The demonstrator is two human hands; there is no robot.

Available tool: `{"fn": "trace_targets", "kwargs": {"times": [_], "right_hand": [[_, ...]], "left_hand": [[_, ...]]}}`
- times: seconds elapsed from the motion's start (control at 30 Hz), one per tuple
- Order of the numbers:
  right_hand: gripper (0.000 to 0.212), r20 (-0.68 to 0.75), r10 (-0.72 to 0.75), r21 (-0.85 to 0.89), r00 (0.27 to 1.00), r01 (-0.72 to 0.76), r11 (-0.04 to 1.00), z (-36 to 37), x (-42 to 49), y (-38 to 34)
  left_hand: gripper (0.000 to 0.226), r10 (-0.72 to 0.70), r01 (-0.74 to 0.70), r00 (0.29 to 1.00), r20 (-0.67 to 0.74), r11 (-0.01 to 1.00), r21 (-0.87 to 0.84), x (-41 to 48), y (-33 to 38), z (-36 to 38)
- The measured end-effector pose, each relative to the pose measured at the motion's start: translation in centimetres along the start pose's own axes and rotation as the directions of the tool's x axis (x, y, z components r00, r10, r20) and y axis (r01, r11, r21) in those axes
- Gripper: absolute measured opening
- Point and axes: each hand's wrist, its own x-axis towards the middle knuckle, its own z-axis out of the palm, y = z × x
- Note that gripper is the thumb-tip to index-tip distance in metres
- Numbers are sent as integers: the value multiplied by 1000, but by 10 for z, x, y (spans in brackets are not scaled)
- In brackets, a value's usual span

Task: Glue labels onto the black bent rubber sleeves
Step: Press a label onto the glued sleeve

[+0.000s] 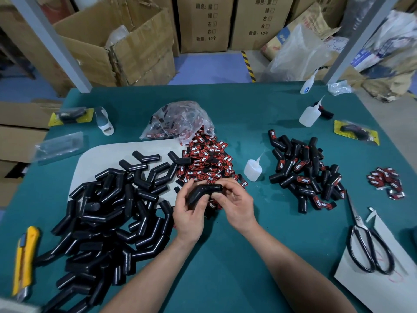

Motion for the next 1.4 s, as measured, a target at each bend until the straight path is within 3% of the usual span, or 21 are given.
{"fn": "trace_targets", "kwargs": {"times": [0.17, 0.3, 0.87, 1.17, 1.27, 1.4], "right_hand": [[34, 1, -45, -1, 999, 45, 999, 2, -1, -2], [40, 0, -63, 9, 998, 63, 998, 3, 0, -5], [34, 10, -42, -37, 999, 42, 998, -1, 0, 1], [32, 28, -87, -50, 996, 88, 995, -5, 0, 7], [24, -7, -96, -74, 995, 96, 993, -7, -1, 5], [16, -167, -171, -194, 971, 137, 971, -10, 5, 1]], "left_hand": [[33, 4, -5, 998, -58, 1000, -11, -2, 0, 0], [34, 13, -14, 997, -78, 1000, -16, -3, -6, -1], [33, 44, -44, 998, -48, 999, -3, -1, -23, -5], [30, 128, -127, 992, 21, 991, -44, 2, -16, -3], [29, 115, -116, 993, -15, 993, -6, 1, -11, -2], [29, 64, -64, 996, -66, 998, 12, 0, -11, -3]]}}
